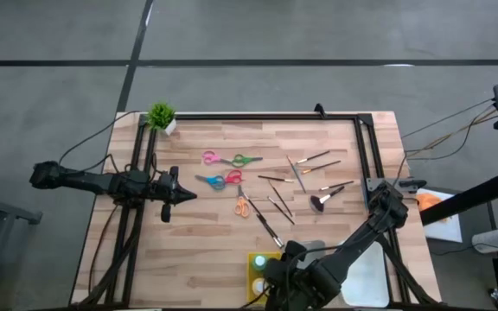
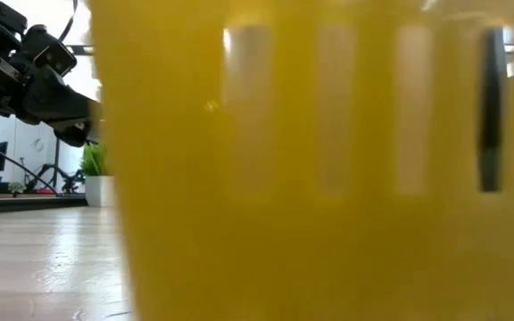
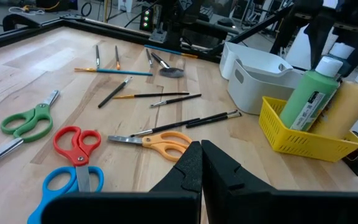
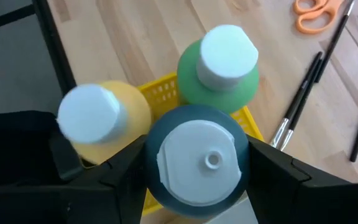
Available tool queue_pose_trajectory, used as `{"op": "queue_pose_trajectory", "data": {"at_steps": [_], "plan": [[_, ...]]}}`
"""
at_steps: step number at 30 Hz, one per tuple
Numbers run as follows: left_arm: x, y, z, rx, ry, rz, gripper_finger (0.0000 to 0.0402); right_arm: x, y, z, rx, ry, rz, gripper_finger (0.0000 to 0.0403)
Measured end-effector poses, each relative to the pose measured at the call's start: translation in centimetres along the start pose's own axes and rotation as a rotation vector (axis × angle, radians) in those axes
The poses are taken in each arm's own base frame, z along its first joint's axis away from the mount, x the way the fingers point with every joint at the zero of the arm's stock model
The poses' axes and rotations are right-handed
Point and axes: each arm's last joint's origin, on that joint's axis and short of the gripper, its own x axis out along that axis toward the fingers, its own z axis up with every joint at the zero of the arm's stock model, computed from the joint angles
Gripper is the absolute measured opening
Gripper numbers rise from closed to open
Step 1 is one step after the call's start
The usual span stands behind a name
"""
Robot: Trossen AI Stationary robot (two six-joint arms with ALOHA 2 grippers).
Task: Pick & Place Paint Supplies
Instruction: Put the blue paint bottle into the yellow bin, then put the blue paint brush into the white bin
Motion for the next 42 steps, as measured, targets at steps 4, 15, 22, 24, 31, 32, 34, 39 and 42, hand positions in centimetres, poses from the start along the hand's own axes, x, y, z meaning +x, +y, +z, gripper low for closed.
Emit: {"op": "queue_pose_trajectory", "data": {"at_steps": [4, 15, 22, 24, 31, 32, 34, 39, 42], "plan": [[0.0, 0.0, 0.0, 0.000, 0.000, 0.000, 0.0000, 0.3, -0.1, -0.2, -0.002, 0.020, 0.001, 0.0243], [0.0, 0.0, 0.0, 0.000, 0.000, 0.000, 0.0000, 0.3, 0.0, -0.2, -0.006, 0.019, 0.003, 0.0270], [0.0, 0.0, 0.0, 0.000, 0.000, 0.000, 0.0000, 0.1, -0.1, -0.1, -0.012, 0.017, 0.006, 0.0271], [0.0, 0.0, 0.0, 0.000, 0.000, 0.000, 0.0000, -0.4, -0.2, 0.1, -0.007, 0.005, 0.014, 0.0271], [0.0, 0.0, 0.0, 0.000, 0.000, 0.001, 0.0000, -3.1, -0.6, 0.7, -0.049, -0.059, 0.053, 0.0272], [0.0, 0.0, 0.0, 0.000, 0.000, 0.000, 0.0000, -3.6, -0.6, 0.7, -0.065, -0.068, 0.060, 0.0272], [0.0, 0.0, 0.0, 0.000, 0.000, 0.000, 0.0000, -4.8, -0.9, 0.8, -0.094, -0.105, 0.069, 0.0272], [0.0, 0.0, 0.0, 0.000, 0.000, 0.001, 0.0000, -7.7, -2.4, 1.2, -0.135, -0.269, -0.009, 0.0272], [0.0, 0.0, 0.0, 0.000, 0.000, 0.000, 0.0000, -8.4, -3.8, 1.6, -0.147, -0.334, -0.087, 0.0272]]}}
